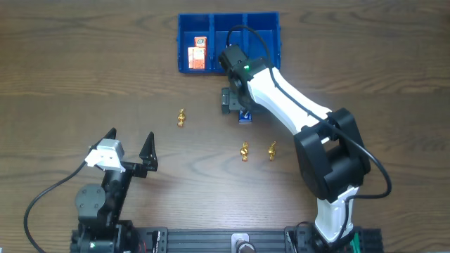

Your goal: Sort Candies Into Trays

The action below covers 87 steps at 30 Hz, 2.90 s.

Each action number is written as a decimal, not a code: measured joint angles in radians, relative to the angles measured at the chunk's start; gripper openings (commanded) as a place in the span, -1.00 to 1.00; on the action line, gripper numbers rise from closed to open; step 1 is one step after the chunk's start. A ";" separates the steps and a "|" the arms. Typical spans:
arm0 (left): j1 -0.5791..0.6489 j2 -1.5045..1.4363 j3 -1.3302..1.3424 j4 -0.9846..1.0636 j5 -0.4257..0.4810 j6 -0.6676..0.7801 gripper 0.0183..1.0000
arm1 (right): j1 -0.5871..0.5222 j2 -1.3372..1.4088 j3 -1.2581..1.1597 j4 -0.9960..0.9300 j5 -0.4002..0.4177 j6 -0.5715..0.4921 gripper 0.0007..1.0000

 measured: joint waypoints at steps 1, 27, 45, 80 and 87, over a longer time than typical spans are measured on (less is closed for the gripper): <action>0.000 0.000 0.000 0.000 0.000 0.000 1.00 | -0.001 0.003 -0.002 0.003 -0.007 0.004 1.00; 0.000 0.000 0.000 0.000 0.000 0.000 1.00 | 0.075 0.040 0.182 -0.162 -0.028 0.041 -0.45; 0.000 0.000 0.000 0.000 0.000 0.000 1.00 | -0.047 0.367 0.809 -0.023 0.099 -0.072 -0.52; 0.000 0.000 0.000 0.000 0.000 0.000 1.00 | 0.352 0.347 0.763 -0.361 0.056 0.174 0.84; 0.000 0.000 0.000 0.000 0.000 0.000 1.00 | 0.341 0.489 0.754 -0.304 -0.016 0.253 0.71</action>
